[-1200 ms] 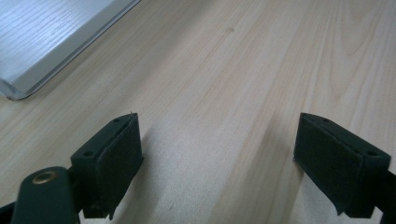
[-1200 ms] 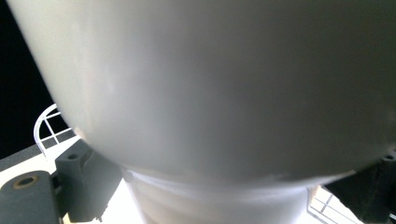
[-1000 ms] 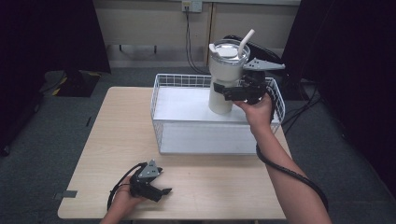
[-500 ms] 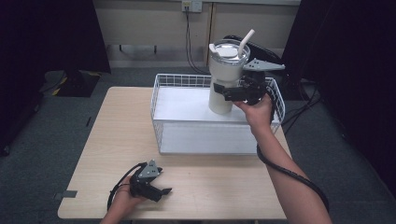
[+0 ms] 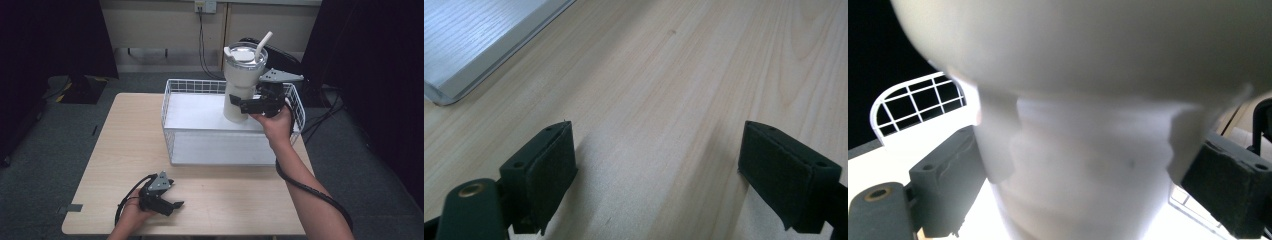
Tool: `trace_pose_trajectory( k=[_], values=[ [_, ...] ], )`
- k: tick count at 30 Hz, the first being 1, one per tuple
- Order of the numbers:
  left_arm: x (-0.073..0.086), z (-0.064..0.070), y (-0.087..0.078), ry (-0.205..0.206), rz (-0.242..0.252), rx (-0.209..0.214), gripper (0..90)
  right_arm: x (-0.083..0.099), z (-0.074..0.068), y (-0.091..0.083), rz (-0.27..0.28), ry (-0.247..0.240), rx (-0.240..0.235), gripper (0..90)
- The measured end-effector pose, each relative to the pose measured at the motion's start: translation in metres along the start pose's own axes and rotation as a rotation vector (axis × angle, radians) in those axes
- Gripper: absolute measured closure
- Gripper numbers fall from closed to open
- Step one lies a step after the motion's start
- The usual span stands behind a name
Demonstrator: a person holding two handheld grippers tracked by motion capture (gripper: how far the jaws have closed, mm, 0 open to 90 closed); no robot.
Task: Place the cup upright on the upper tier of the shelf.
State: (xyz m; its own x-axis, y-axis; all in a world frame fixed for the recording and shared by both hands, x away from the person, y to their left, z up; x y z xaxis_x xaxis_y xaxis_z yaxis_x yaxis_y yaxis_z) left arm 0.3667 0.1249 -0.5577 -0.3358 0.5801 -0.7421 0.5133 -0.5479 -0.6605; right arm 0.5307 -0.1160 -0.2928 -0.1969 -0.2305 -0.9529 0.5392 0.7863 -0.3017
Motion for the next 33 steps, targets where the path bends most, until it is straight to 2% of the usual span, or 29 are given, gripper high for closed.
trace_pose_trajectory(
  k=[5, 11, 15, 24, 30, 33],
  values=[
    [0.0, 0.0, 0.0, -0.001, 0.001, -0.001, 14.7, 0.007, 0.0, -0.002, -0.032, 0.015, -0.011, 9.5],
    [0.0, 0.0, 0.0, -0.001, 0.001, -0.001, 14.7, 0.01, -0.002, -0.009, -0.022, 0.014, -0.008, 9.9],
    [0.0, 0.0, 0.0, -0.001, 0.001, -0.001, 14.6, 0.013, -0.001, -0.015, -0.01, 0.032, -0.013, 10.0],
    [0.0, 0.0, 0.001, -0.005, 0.002, -0.006, 14.5, 0.023, -0.007, -0.025, -0.032, 0.01, -0.043, 10.0],
    [0.0, 0.0, 0.0, -0.008, 0.0, -0.012, 14.5, 0.027, -0.01, -0.029, -0.029, 0.021, -0.055, 10.0],
    [0.0, 0.0, 0.0, -0.009, 0.0, -0.014, 14.5, 0.029, -0.018, -0.031, -0.031, 0.011, -0.073, 10.1]
  ],
)
Point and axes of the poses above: each handheld gripper's, and its own axes: y roughly forward along the jaws, x roughly out of its underside, z roughly to its right, the point moved 8 cm from there along y, roughly forward along the jaws, and after that the axes turned 11 degrees about -x, right-handed, at the moved point
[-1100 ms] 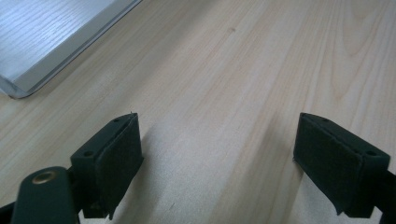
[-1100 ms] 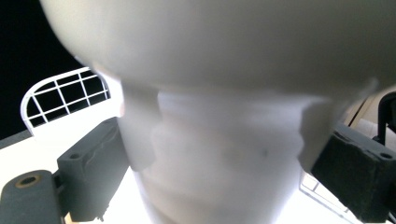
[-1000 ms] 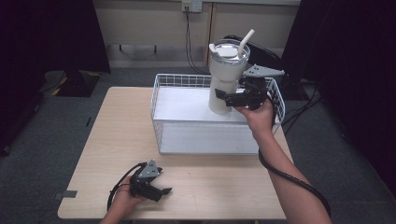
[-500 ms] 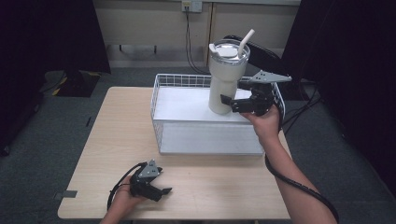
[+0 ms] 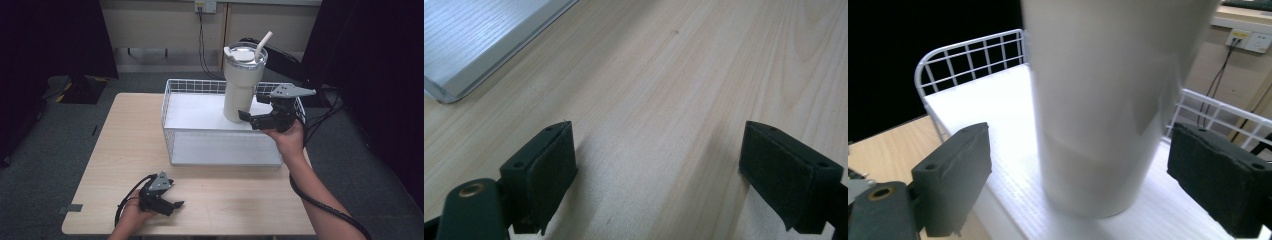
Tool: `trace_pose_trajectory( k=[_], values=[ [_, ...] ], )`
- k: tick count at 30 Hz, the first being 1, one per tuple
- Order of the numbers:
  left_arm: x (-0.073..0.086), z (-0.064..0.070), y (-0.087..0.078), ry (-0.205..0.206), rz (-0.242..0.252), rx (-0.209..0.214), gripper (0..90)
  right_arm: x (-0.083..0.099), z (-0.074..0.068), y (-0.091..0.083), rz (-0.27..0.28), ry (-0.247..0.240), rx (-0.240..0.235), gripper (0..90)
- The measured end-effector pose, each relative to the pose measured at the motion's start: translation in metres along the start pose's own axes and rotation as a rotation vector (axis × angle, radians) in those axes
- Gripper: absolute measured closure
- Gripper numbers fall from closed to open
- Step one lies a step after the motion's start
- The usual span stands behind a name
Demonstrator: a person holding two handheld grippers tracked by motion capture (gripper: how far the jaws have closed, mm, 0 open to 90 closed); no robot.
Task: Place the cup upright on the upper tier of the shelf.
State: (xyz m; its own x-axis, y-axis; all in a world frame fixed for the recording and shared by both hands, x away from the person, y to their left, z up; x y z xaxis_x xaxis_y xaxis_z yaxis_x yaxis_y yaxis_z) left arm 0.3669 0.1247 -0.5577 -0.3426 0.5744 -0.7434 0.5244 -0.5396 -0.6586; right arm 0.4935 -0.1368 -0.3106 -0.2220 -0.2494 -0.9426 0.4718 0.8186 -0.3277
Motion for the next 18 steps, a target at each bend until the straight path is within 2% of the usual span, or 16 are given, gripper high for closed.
trace_pose_trajectory(
  k=[18],
  values=[
    [0.0, 0.0, 0.0, -0.005, -0.002, -0.002, 14.4, 0.012, -0.027, 0.002, -0.022, -0.013, -0.075, 10.2]
  ],
)
Point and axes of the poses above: each handheld gripper's, and its own axes: y roughly forward along the jaws, x roughly out of its underside, z roughly to its right, the point moved 8 cm from there along y, roughly forward along the jaws, and after that the axes turned 11 degrees about -x, right-handed, at the moved point
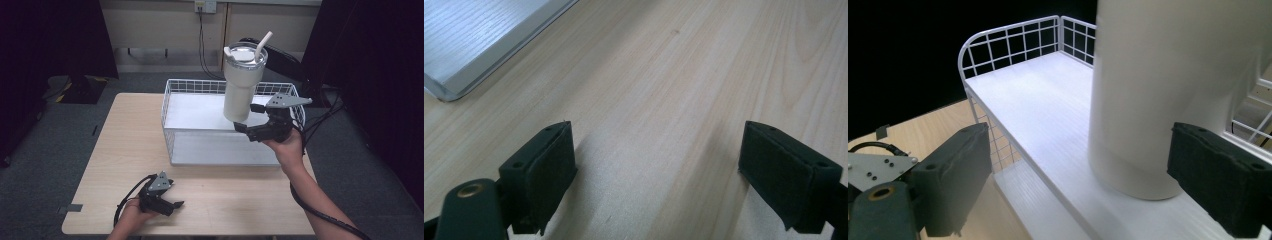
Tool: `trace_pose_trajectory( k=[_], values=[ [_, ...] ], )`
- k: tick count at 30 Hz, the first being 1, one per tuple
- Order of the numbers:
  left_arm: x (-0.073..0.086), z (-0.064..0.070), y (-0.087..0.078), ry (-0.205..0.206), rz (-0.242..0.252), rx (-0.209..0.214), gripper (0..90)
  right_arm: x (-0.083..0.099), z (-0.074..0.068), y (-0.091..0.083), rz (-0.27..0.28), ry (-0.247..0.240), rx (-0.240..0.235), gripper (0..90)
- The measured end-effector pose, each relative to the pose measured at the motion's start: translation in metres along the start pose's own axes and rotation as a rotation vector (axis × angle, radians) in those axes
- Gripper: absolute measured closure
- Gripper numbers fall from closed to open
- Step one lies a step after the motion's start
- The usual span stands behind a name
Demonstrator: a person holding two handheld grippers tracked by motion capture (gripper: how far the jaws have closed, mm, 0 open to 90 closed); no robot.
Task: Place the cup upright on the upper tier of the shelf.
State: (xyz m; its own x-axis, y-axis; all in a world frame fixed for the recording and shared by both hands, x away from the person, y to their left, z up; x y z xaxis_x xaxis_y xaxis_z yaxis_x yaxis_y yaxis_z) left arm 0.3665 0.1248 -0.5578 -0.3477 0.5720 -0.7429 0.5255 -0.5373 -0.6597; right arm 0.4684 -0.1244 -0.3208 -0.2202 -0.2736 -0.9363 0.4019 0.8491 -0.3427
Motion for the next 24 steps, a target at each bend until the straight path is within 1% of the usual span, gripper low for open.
trace_pose_trajectory(
  k=[2, 4, 10, 14, 16, 20, 21, 24],
  values=[
    [0.0, 0.0, 0.0, 0.001, 0.0, 0.0, 14.4, 0.001, -0.004, 0.001, -0.001, -0.006, -0.013, 10.2],
    [0.0, 0.0, 0.0, 0.001, 0.0, 0.0, 14.4, 0.001, -0.006, 0.001, -0.003, -0.006, -0.015, 10.2],
    [0.0, 0.0, 0.0, -0.001, 0.0, 0.001, 14.4, 0.002, -0.012, 0.0, -0.003, -0.027, -0.029, 11.3],
    [0.0, 0.0, 0.0, 0.003, -0.003, 0.0, 14.4, 0.007, -0.017, 0.001, -0.009, -0.026, -0.051, 11.4],
    [0.0, 0.0, 0.0, 0.003, -0.003, 0.0, 14.4, 0.009, -0.019, 0.001, -0.015, -0.033, -0.052, 11.5],
    [0.0, 0.0, 0.0, -0.001, -0.001, 0.001, 14.4, 0.012, -0.024, -0.001, -0.004, -0.033, -0.067, 11.7],
    [0.0, 0.0, 0.0, -0.001, -0.001, 0.001, 14.4, 0.012, -0.024, -0.001, -0.004, -0.033, -0.067, 11.7],
    [0.0, 0.0, 0.0, 0.003, -0.003, 0.0, 14.4, 0.016, -0.031, -0.002, -0.008, -0.041, -0.087, 11.8]
  ],
)
Point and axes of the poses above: each handheld gripper's, and its own axes: y roughly forward along the jaws, x roughly out of its underside, z roughly to its right, the point moved 8 cm from there along y, roughly forward along the jaws, and after that the axes turned 11 degrees about -x, right-handed, at the moved point
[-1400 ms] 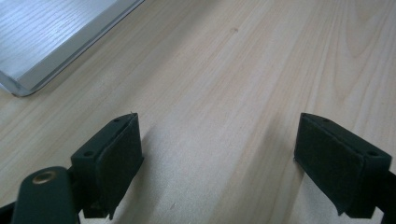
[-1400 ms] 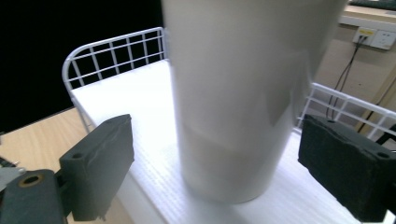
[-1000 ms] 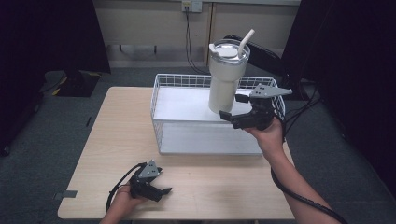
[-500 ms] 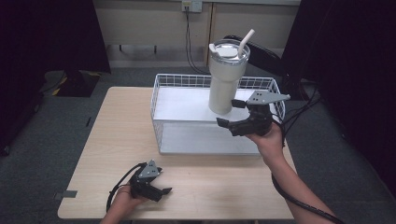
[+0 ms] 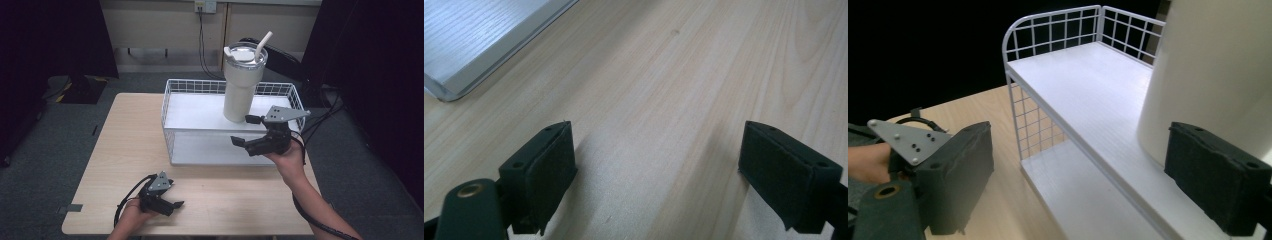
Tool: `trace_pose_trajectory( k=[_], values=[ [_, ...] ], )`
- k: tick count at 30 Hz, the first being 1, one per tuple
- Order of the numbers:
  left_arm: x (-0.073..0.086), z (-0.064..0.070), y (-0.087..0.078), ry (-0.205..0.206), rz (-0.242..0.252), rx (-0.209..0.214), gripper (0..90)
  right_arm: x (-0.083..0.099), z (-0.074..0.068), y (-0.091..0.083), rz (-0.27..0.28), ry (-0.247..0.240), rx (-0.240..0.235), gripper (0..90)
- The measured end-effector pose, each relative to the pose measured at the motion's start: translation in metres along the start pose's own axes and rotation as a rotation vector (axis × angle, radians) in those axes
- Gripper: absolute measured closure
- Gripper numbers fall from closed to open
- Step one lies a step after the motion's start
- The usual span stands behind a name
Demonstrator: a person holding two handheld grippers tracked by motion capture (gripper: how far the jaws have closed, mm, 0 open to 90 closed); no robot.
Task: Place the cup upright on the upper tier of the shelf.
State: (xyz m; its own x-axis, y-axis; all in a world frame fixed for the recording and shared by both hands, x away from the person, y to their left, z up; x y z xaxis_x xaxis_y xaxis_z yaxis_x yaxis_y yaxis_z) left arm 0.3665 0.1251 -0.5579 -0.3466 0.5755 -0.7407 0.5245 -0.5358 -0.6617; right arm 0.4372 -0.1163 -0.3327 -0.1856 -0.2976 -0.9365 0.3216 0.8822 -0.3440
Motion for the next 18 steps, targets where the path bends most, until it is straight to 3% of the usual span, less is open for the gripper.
trace_pose_trajectory(
  k=[18],
  values=[
    [0.0, 0.0, 0.0, -0.003, 0.002, 0.0, 14.5, 0.026, -0.01, 0.002, -0.026, 0.007, -0.023, 12.2]
  ],
)
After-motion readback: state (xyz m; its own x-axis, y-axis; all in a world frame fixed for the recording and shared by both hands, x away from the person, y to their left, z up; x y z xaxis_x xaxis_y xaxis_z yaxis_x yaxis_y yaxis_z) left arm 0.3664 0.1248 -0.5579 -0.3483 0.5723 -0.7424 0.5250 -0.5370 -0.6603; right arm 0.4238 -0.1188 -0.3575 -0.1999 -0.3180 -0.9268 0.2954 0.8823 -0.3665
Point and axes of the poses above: each handheld gripper's, and its own axes: y roughly forward along the jaws, x roughly out of its underside, z roughly to its right, the point moved 8 cm from there along y, roughly forward along the jaws, and after that the axes turned 11 degrees about -x, right-handed, at the moved point
